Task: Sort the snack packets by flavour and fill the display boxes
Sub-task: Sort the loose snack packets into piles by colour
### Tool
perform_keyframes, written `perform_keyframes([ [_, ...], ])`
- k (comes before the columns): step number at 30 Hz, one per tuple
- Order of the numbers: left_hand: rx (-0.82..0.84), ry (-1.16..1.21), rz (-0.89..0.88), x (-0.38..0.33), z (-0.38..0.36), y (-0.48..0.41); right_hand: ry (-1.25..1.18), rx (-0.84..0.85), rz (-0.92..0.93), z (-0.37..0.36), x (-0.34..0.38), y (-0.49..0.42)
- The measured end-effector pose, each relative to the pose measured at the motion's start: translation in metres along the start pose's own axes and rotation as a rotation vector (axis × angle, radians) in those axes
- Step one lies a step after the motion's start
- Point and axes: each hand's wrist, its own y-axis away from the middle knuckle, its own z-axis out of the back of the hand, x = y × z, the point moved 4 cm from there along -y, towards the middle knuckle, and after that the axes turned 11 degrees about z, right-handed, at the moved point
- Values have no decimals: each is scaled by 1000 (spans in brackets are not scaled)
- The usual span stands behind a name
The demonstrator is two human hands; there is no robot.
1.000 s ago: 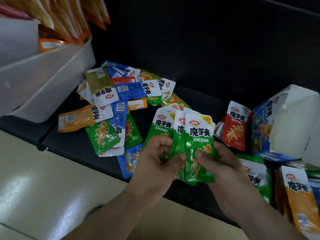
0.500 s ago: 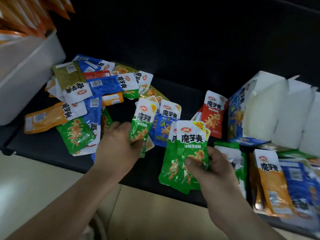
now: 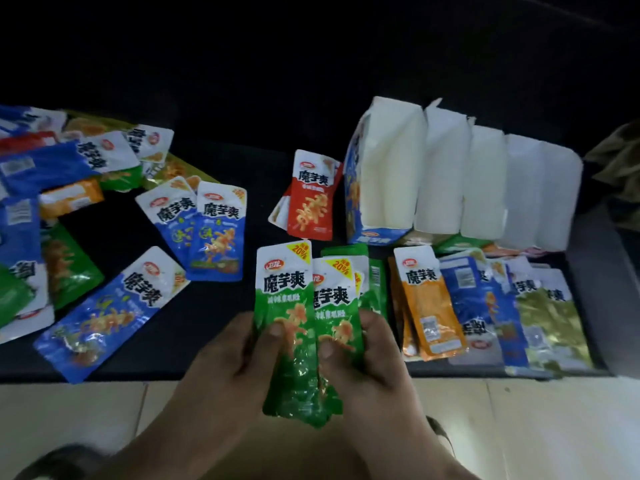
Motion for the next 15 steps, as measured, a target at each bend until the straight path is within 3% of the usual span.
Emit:
perform_keyframes([
  [3,53,46,82,-4,-23,9,-170,-46,-72,11,-1,5],
  [5,113,34,32,-8,-40,14,-237,79,-89,14,8,3],
  [8,166,48,-48,-22,-51,12,-128,132,50,29,17,-6],
  [10,172,28,-98,-31,-54,1,67,158,173,40,22,-13],
  [15,90,-13,-135,-36,-54,-22,253,130,259,45,21,-31],
])
